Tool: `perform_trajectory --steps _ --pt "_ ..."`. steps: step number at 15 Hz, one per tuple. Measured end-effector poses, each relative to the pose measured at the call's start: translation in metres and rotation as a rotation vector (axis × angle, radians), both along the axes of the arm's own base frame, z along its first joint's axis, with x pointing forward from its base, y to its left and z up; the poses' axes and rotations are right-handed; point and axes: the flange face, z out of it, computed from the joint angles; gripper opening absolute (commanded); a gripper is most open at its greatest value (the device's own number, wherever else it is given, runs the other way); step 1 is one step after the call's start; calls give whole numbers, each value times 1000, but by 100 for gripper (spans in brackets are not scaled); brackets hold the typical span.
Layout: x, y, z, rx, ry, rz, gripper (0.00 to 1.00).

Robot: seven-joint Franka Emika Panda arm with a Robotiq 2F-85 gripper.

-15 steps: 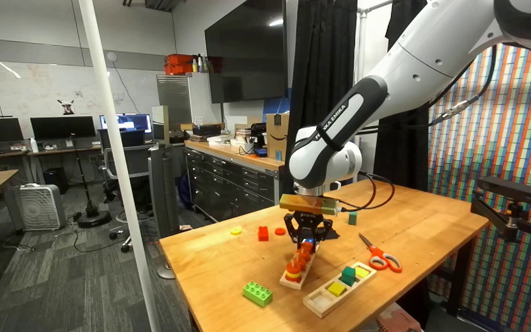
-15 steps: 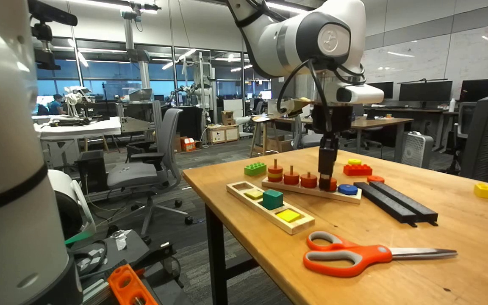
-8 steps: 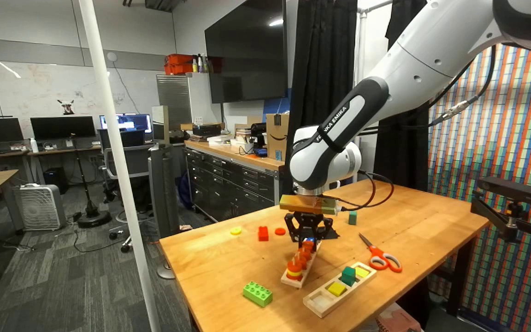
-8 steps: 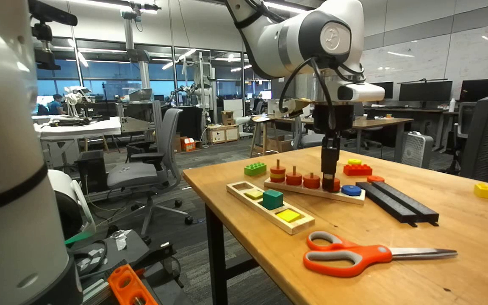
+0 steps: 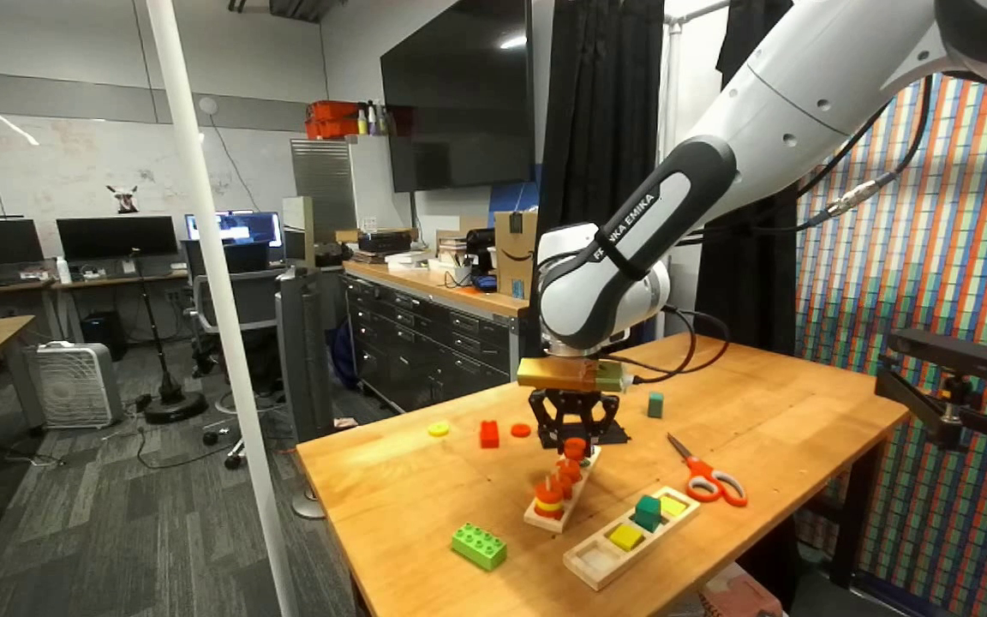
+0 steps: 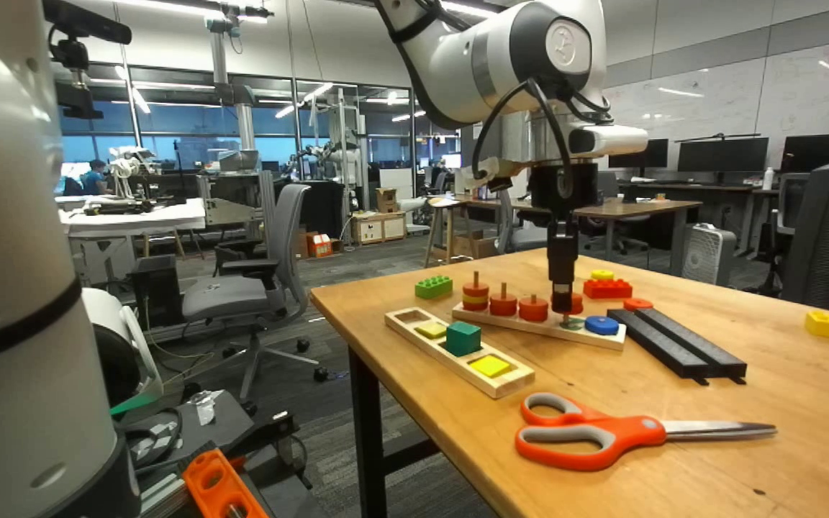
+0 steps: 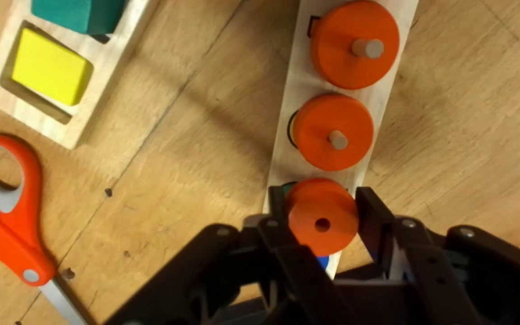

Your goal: Pick up the tokens from the holder and put them on the table.

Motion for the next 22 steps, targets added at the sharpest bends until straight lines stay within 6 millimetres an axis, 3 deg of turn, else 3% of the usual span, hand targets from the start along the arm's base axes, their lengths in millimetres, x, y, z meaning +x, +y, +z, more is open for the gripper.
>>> perform_trajectory --steps 16,19,22 --pt "26 30 32 -27 -15 136 24" --pt "35 34 28 14 -7 228 24" --pt "47 36 8 94 8 336 24"
